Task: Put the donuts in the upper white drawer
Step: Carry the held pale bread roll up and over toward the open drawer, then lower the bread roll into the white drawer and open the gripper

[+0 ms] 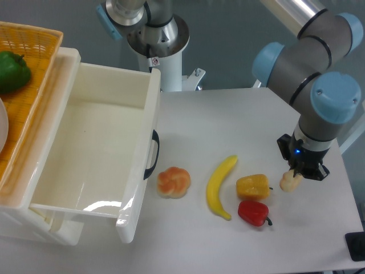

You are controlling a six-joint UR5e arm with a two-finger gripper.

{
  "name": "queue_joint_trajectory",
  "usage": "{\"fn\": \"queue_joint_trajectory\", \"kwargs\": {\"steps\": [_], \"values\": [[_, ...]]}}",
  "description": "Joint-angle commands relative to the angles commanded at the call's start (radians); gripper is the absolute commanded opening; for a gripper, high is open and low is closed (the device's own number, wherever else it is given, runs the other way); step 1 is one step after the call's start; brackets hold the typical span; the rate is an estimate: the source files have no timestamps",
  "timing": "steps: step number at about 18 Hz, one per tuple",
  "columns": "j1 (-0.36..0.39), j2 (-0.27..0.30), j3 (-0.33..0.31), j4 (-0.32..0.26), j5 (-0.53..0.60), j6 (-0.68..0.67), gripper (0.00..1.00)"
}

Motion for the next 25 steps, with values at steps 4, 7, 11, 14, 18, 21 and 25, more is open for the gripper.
{"fn": "queue_joint_trajectory", "kwargs": {"steps": [4, 7, 11, 14, 18, 21, 25], "values": [[-0.003, 0.097, -0.032, -0.017, -0.090, -0.133, 0.00], [-0.024, 0.152, -0.063, -0.014, -0.208, -0.283, 0.00], [-0.047, 0.212, -0.081, -0.011, -0.322, -0.405, 0.00], [-0.087, 0.255, -0.100, -0.009, -0.367, -0.500, 0.00], [-0.152, 0.286, -0.129, -0.008, -0.399, -0.569, 0.00], [-0.182, 0.296, -0.137, -0.009, -0.433, -0.594, 0.00], [-0.254, 0.319, -0.172, -0.009, -0.434, -0.594, 0.02]]}}
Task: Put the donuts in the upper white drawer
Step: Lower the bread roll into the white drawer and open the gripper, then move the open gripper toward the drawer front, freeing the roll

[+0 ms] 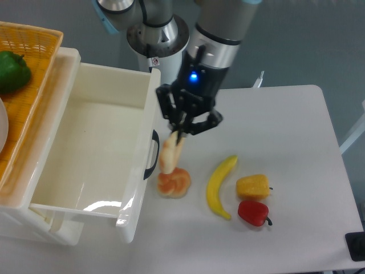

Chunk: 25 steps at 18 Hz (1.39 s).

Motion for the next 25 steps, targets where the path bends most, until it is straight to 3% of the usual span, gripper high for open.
{"fn": "queue_joint_trajectory", "kwargs": {"steps": [7, 9, 11, 16, 17, 25], "values": [[-0.108, 0.034, -0.083, -0.005, 0.006, 0.000, 0.13], [-0.114, 0.032, -0.098, -0.003, 0.006, 0.009, 0.34], [-0.120, 0.026, -0.109, -0.003, 0.006, 0.011, 0.46], [-0.121, 0.023, -0.111, -0.005, 0.011, 0.008, 0.94], [-0.121, 0.023, -0.111, -0.005, 0.011, 0.009, 1.00], [-0.121, 0.020, -0.112, -0.006, 0.011, -0.006, 1.00]]}}
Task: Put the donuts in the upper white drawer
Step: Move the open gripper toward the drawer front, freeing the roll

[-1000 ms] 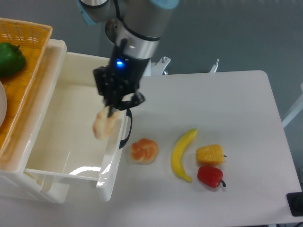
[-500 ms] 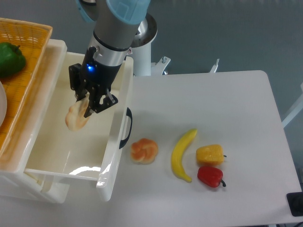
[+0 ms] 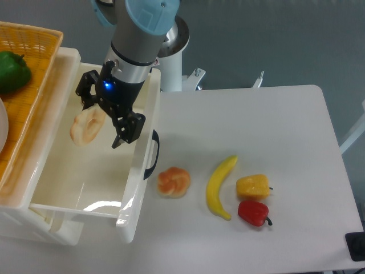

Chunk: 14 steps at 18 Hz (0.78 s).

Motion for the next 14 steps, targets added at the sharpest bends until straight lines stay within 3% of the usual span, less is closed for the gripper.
{"fn": "queue_joint_trajectory", "kwargs": {"steps": [14], "values": [[0.008, -0.031, -0.002, 0.011, 0.008, 0.008, 1.00]]}}
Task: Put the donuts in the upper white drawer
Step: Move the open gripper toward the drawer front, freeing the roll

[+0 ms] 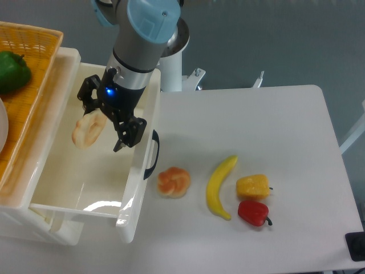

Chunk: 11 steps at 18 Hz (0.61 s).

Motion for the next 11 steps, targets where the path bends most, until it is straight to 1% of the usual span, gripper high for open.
{"fn": "queue_joint_trajectory", "kwargs": {"steps": [5, 7, 11], "values": [[0.023, 0.000, 0.002, 0.064, -0.002, -0.009, 1.00], [0.043, -0.002, 0.002, 0.087, -0.003, -0.009, 1.00], [0.072, -0.003, 0.002, 0.110, -0.005, -0.009, 1.00]]}}
